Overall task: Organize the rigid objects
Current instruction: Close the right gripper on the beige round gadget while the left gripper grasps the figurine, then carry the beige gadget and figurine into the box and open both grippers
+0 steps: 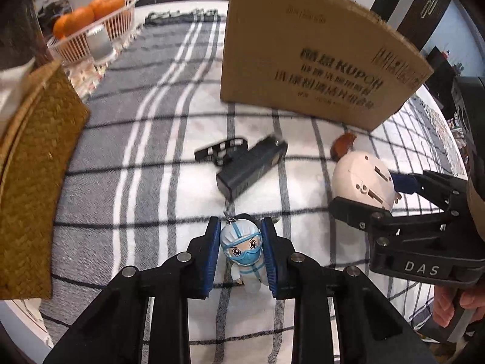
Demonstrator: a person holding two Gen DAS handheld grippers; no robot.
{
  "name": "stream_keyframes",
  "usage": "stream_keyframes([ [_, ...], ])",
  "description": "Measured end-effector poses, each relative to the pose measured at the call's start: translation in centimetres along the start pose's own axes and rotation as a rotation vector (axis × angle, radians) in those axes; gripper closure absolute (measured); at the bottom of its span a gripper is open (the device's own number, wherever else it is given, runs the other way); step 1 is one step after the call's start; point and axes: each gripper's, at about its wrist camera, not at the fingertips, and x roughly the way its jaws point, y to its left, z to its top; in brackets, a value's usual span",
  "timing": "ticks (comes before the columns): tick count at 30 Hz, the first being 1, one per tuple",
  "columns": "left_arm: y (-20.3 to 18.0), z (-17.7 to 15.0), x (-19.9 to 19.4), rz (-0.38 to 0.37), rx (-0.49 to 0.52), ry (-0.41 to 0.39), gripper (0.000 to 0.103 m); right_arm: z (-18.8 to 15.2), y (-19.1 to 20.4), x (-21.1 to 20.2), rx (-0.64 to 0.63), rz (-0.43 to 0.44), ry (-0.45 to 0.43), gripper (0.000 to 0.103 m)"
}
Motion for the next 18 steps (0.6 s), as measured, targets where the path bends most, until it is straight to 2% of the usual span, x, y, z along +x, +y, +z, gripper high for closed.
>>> stream_keyframes([
  [11, -0.7, 1.7, -2.5, -0.003, 0.024, -0.109, 0.076, 0.5, -0.6, -3.7, 0.029, -0.020, -0.088, 0.028],
  [18, -1.5, 2.9, -4.8, -0.027, 0.044, -0.180, 0.076, 1.0, -0.5, -6.9, 0.033, -0.039, -0.174, 0.028],
])
